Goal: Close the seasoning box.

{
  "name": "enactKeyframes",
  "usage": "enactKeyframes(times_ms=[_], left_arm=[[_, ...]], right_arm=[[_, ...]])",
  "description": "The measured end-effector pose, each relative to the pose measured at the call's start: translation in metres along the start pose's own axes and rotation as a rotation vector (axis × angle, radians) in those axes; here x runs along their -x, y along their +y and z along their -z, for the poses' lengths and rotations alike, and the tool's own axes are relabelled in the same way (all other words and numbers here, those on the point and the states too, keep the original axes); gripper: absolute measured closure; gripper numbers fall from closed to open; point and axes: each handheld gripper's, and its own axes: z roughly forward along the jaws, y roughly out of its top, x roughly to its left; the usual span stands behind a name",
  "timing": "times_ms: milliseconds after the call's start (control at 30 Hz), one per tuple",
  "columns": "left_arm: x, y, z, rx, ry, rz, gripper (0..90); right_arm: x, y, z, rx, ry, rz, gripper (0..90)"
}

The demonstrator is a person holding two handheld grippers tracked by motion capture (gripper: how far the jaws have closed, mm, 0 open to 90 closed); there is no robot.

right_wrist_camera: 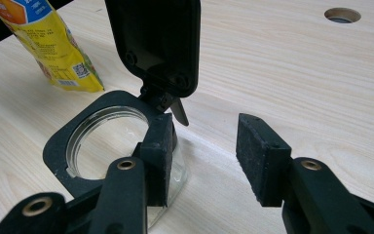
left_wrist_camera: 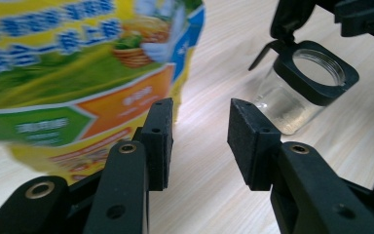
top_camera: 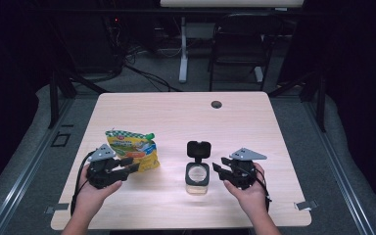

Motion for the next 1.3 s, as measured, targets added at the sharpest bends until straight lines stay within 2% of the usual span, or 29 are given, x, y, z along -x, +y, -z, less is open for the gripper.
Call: enactKeyframes(times_ms=[300, 533, 800, 1033, 1100, 1233, 1300], left_arm=[[-0.020, -0.001, 0.023, 0.022, 0.048, 0.039, 61.6], [-0.030, -0.004, 0.032, 0.026, 0.077, 0.067, 61.7], [-0.037, -0.007, 0.031, 0.019, 0.103, 0.071, 60.2], [-0.045, -0.008, 0.031, 0.030, 0.123, 0.086, 53.6], [-0.048, -0.009, 0.029, 0.035, 0.137, 0.079, 51.8], [-0.053, -0.009, 0.024, 0.034, 0.135, 0.074, 49.9], [-0.056, -0.008, 0.019, 0.024, 0.133, 0.050, 48.8]], right_arm=[[-0.001, 0.001, 0.003, 0.021, -0.003, 0.007, 58.3], [-0.004, 0.002, 0.004, 0.021, 0.011, 0.015, 58.7], [-0.010, 0.005, 0.006, 0.026, 0.028, 0.030, 58.6], [-0.027, 0.018, 0.009, 0.040, 0.064, 0.089, 58.5], [-0.032, 0.022, 0.008, 0.051, 0.072, 0.104, 58.5], [-0.038, 0.028, 0.002, 0.041, 0.080, 0.129, 58.4], [-0.040, 0.030, -0.001, 0.034, 0.090, 0.131, 57.9]])
